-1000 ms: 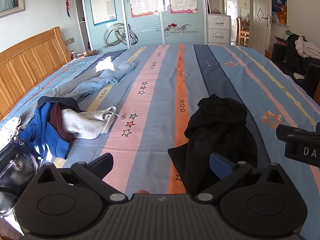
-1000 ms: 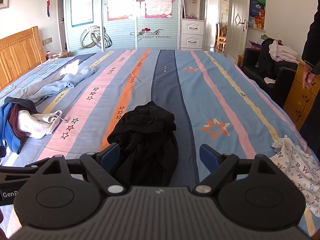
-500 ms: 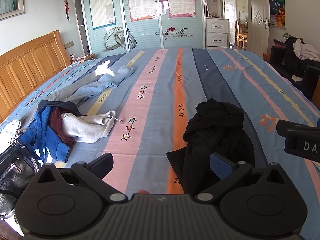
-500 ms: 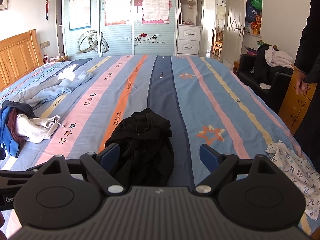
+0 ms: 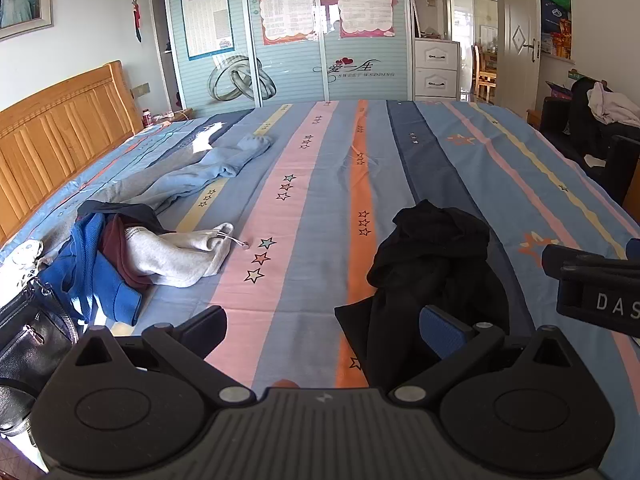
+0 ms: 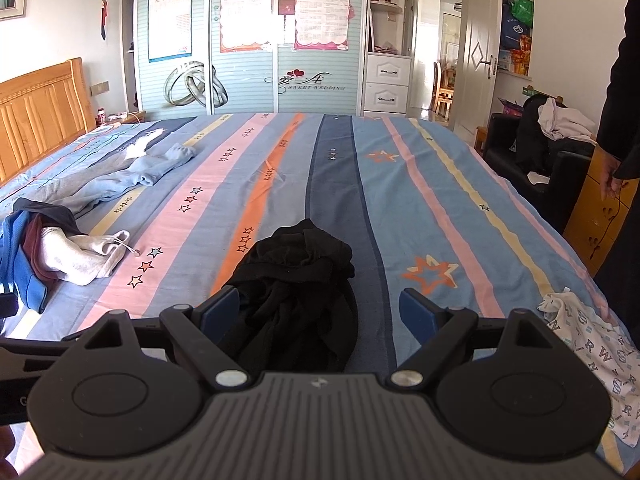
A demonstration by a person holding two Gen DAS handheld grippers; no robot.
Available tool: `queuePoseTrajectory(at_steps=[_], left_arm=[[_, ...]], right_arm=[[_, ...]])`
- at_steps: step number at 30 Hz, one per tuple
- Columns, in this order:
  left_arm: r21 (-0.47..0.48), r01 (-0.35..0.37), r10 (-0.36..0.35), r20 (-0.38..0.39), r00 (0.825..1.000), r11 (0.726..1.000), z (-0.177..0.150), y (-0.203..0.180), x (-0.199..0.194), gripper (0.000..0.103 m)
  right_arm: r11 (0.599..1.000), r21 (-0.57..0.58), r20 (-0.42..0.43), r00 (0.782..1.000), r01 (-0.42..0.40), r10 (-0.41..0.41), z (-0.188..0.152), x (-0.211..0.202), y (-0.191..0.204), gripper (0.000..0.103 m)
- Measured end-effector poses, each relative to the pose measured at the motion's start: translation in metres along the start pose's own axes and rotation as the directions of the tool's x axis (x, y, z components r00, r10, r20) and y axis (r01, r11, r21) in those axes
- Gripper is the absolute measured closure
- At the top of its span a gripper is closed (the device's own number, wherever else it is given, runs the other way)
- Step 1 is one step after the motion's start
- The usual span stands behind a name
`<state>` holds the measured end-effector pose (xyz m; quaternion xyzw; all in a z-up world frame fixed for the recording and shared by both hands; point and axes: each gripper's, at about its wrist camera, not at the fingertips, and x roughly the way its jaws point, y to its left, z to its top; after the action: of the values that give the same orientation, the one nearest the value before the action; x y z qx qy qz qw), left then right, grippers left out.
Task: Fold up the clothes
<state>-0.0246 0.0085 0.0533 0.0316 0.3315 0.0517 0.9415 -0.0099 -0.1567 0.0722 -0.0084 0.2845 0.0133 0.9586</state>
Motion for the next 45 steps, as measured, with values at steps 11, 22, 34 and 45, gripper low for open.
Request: queuePoseTrajectory(at_steps=[11,22,34,45], left_arm=[[0.005,-0.001,0.001,0.002,1.000,1.000,0.0004,-0.0023,-0.0005,0.001],[0.001,-0.003,0.003,0.000,1.000,1.000,-0.0002,-0.0010,-0.0005,0.001],[-0.007,-0.009,0.009,-0.004,1.000,1.000,0.0007,0.0003,0.0009,0.001],[-0.020,-0.018,0.018,-0.010,1.000,1.000,-0.0001,0.0031,0.0032,0.001]], right_arm=[[1.000,0.006,-0.007,1.000,-0.010,0.010,-0.0007,0.0013,-0.0001,0.015],[1.000,0.003,-0.016,1.000,-0.026,0.026,-0.0022,0.0022,0.0041,0.015],[1.000,-0.005,-0.016,1.000,-0.018,0.018,-0.0016,0.0049,0.0083,0.015],[1.000,-0.006,-0.012,1.000,-0.015,0.015,-0.0024,0.0056,0.0082,0.015]])
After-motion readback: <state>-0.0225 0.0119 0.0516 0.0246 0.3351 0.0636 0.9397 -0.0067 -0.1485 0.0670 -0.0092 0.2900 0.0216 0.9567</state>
